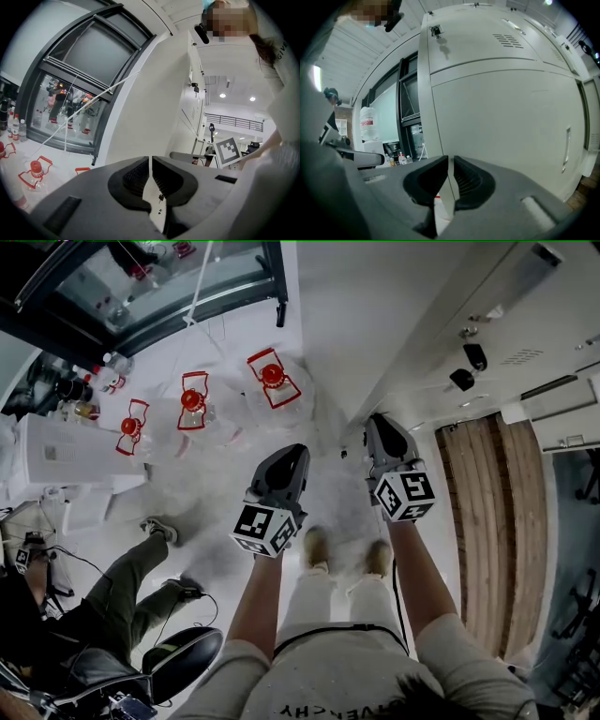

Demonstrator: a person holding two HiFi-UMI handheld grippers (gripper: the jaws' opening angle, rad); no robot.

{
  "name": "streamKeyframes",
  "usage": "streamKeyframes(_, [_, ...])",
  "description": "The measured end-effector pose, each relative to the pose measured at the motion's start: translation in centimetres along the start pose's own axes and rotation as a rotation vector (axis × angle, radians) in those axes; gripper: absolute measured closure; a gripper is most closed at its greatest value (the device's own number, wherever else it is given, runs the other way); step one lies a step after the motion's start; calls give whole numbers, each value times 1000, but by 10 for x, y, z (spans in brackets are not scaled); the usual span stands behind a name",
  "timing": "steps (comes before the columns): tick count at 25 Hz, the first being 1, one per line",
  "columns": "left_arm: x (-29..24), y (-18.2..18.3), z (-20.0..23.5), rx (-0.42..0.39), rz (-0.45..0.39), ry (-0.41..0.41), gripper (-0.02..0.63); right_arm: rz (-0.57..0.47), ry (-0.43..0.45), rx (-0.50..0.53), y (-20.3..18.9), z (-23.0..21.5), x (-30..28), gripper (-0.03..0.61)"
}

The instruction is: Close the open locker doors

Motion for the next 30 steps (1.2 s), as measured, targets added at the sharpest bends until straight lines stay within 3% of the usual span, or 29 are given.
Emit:
streamKeyframes(10, [2, -9, -8, -4, 20, -18, 595, -15, 11, -16, 0, 3, 5, 545])
streamKeyframes(16, [-12, -10, -32, -32, 43, -68, 595, -44, -19, -35, -1, -10, 39, 541])
streamKeyframes(22, [-38, -7, -80, -78, 62, -159, 595, -74, -115, -30, 3, -49, 98, 538])
streamKeyframes(30, [-81, -8, -162, -138, 105, -304, 595, -125, -329, -45, 4, -129, 222, 537])
Point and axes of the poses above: the fingertips, and each gripper's own axes: x backward along the fingers, z to its left, y out of its top, the point moved 4 cm from there along x, backward along the fingers, and after that the axes turned 9 degrees about z, right-handed, at the moved point
